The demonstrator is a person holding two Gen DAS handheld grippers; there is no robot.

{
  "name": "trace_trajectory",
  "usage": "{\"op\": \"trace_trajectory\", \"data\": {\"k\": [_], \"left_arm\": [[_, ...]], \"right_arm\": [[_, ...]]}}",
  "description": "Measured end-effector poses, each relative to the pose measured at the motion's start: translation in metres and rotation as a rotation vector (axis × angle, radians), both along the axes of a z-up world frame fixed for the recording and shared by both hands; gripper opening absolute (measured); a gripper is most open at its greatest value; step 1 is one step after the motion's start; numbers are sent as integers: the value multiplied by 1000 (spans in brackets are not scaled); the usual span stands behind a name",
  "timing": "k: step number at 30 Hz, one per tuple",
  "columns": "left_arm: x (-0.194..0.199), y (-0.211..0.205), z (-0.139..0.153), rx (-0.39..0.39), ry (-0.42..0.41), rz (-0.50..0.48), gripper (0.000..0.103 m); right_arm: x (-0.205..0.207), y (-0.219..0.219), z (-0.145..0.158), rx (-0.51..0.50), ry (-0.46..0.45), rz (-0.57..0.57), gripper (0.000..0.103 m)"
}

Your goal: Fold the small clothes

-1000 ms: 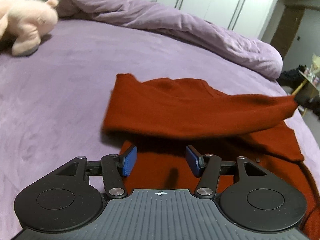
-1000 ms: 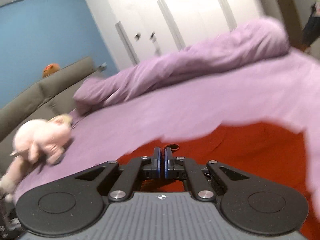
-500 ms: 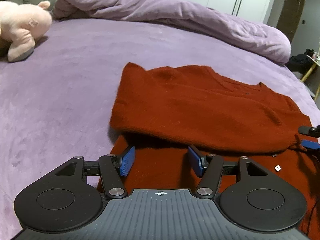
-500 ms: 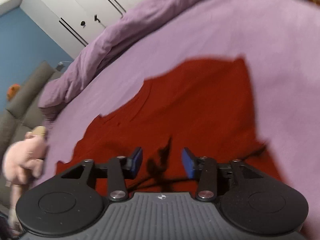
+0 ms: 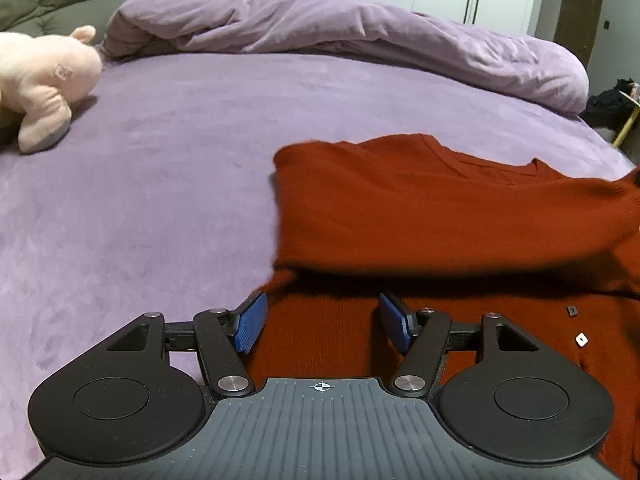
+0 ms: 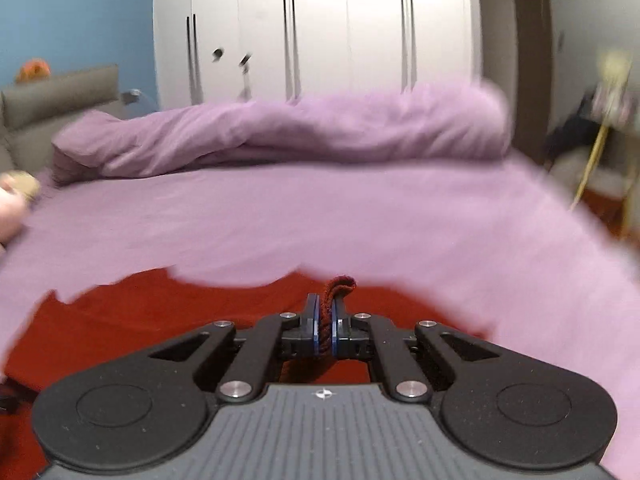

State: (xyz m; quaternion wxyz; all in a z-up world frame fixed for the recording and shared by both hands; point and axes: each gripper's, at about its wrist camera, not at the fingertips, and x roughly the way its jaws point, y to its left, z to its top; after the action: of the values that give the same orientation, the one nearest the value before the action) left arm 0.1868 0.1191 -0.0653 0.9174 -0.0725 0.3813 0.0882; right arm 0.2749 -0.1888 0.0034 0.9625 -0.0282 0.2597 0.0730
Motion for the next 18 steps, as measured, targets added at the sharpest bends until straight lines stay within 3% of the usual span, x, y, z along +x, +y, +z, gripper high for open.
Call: {"op": "trace_trajectory", "data": {"k": [9,13,16,18], "left_arm": [[6,-5,5,23,-14,-21,68],[-1,1,15,21,-37,-3,69],[4,3,24,-1,-85,13,70],[19,-2,26,-17,-89,10,70]], "right_arm": [[27,-24,-26,-125,45,-98,4],[25,-47,-41,-120,71,-238,0],[19,-58,-39,38,94,-281,5],[10,-42,-37,148,85,-183,5]]}}
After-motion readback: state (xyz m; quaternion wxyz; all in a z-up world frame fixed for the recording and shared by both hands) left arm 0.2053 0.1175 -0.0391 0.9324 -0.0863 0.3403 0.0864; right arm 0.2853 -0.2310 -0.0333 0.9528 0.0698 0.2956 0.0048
